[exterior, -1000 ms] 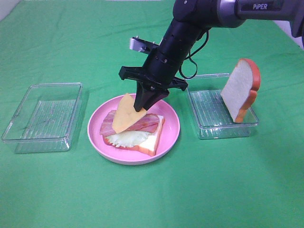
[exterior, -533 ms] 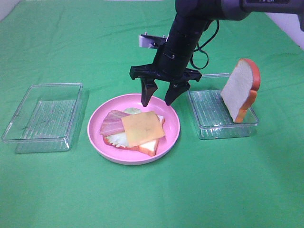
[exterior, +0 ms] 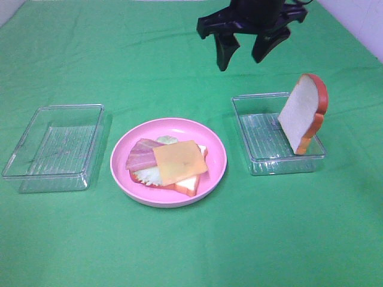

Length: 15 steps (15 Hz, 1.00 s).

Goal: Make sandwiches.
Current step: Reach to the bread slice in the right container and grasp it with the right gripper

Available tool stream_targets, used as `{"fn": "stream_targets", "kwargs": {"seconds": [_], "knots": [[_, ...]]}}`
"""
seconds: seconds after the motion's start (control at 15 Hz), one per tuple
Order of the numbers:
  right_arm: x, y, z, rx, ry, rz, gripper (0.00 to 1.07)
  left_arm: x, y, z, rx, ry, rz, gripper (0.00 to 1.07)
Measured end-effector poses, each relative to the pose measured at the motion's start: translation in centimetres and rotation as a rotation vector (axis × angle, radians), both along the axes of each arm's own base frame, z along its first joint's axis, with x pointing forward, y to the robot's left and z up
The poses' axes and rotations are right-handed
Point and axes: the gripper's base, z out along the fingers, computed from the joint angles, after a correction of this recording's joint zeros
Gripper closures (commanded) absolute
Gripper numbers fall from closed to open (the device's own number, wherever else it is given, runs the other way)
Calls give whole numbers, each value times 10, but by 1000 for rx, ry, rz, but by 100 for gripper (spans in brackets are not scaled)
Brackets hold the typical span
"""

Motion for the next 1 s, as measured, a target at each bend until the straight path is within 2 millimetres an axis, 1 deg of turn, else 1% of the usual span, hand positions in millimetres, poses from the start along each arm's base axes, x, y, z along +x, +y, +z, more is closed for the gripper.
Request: {"fn": "stream_targets", "kwargs": {"seconds": [0.07,0.13,0.2,0.4,0.47,0.6,0.67,0.73,0.93,1.0], "knots": [[-1,-6,6,-10,-4,-15,36,0,0,0,0,0,0,34],[-1,-18,13,-23,-3,-50,34,0,0,0,0,0,0,34],[8,-46,17,-29,-2,-121,34,0,0,0,0,0,0,34],[22,-88,15,-27,6,-228,34,0,0,0,0,0,0,34],[23,-95,15,-22,9,-246,34,0,0,0,0,0,0,34],[32,-116,5,15,51,-304,34,0,0,0,0,0,0,34],[36,-122,-4,38,84,-319,34,0,0,0,0,0,0,34],[40,-124,-13,58,113,-318,34,0,0,0,0,0,0,34],[49,-124,-40,45,175,-317,34,0,0,0,0,0,0,34],[52,-125,-53,16,196,-316,34,0,0,0,0,0,0,34]]}}
